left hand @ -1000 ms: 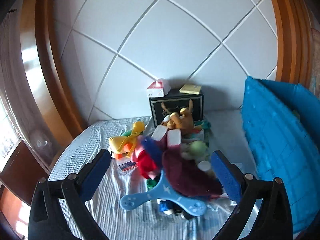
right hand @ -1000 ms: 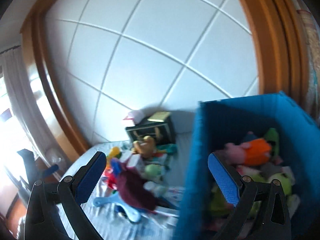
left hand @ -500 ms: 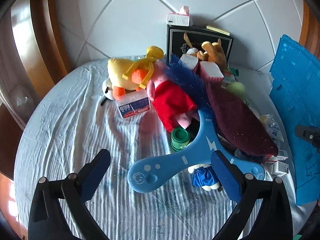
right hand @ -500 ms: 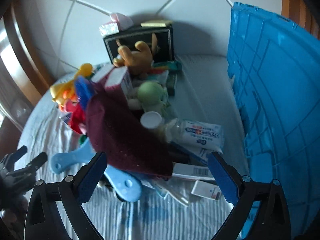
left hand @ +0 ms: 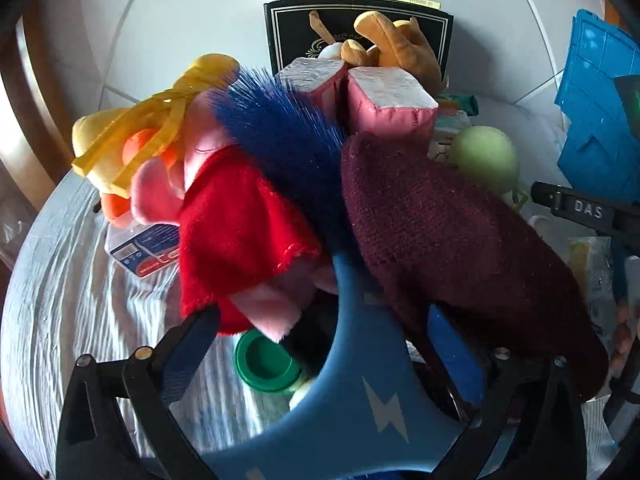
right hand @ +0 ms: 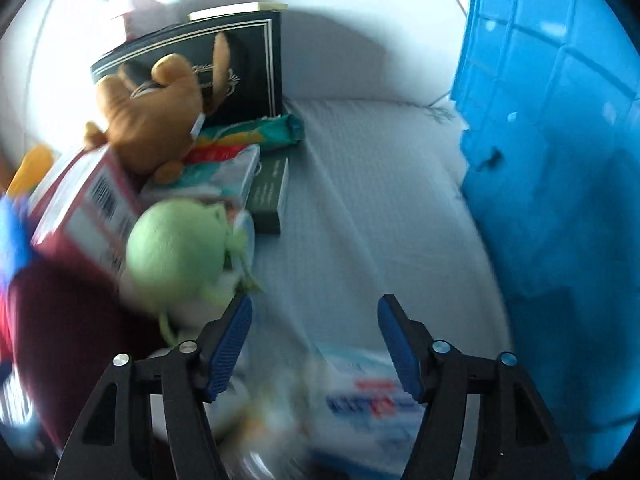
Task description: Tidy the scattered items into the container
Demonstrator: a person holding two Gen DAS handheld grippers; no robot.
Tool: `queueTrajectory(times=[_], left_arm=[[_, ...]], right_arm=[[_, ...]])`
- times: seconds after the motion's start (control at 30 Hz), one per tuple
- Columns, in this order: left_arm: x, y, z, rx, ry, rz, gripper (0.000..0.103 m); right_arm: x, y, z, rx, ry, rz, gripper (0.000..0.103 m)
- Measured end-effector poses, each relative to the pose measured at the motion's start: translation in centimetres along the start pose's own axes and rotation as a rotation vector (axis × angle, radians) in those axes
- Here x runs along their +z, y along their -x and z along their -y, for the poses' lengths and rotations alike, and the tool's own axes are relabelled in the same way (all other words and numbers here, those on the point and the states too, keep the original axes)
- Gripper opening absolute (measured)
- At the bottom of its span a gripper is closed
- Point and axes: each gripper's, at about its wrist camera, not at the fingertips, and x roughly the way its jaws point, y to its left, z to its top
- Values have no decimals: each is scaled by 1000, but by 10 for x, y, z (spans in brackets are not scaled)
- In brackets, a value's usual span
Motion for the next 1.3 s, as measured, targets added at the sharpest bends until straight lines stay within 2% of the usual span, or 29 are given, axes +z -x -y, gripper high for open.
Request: queueTrajectory(times=[0.1,0.13,0.17,0.2,0.23,0.27,0.33,0.5,0.57,0.63,0.7,0.8,0.83,0.87,0.93,1.0,1.13,1.2,1.3], left_arm=[[-2,-1,-14,-38,-36,1,103],[-4,1,-19,-39,-56,3,103],[-6,3,-26,-45,-70,-4,103],[-8,5,-34,-55,-77,-15,103],[-10,7,-43,-54,-89,-25,103],[-13,10,-52,-46,-100,-27,103],[-20,16,-72,-20,-123,-25,103],[-44,24,-131,74,-118,-58,103],[-56,22,-154,138,-122,-95,103],[-61,29,-170,123,-109,-117,102],[-55,48,-180,85,-90,-99,102],[-22,89,-191,44,-54,2,102],[-4,100,-195,36,-26,37,102],[14,106,-198,29,5,62,102],[54,103,-203,13,68,81,103],[93,79,-216,25,119,76,103],[159,3,-222,25,164,-72,103],[174,-25,-221,29,181,-143,103],[186,-63,-219,76,163,-217,103]], right_arm=[[-4,-14,-21,101,-25,-41,67],[-12,-19,-36,167,-15,-101,69],[-24,-23,-55,183,20,-150,71],[-37,-22,-74,161,68,-161,71],[-47,-17,-86,145,79,-141,71],[-54,-10,-92,158,40,-126,71],[-65,-3,-102,216,-36,-145,71],[-92,17,-156,301,-18,-171,71],[-99,25,-170,324,-9,-172,72],[-103,36,-181,336,38,-182,72],[-99,56,-181,335,93,-141,81],[-71,89,-163,342,125,-46,90],[-55,101,-154,333,132,0,99],[-36,113,-143,322,134,49,103],[4,127,-130,305,141,109,103],[57,117,-126,293,139,92,103],[138,65,-95,244,76,-2,103],[165,27,-87,255,59,-93,103],[182,-27,-84,249,78,-162,103]])
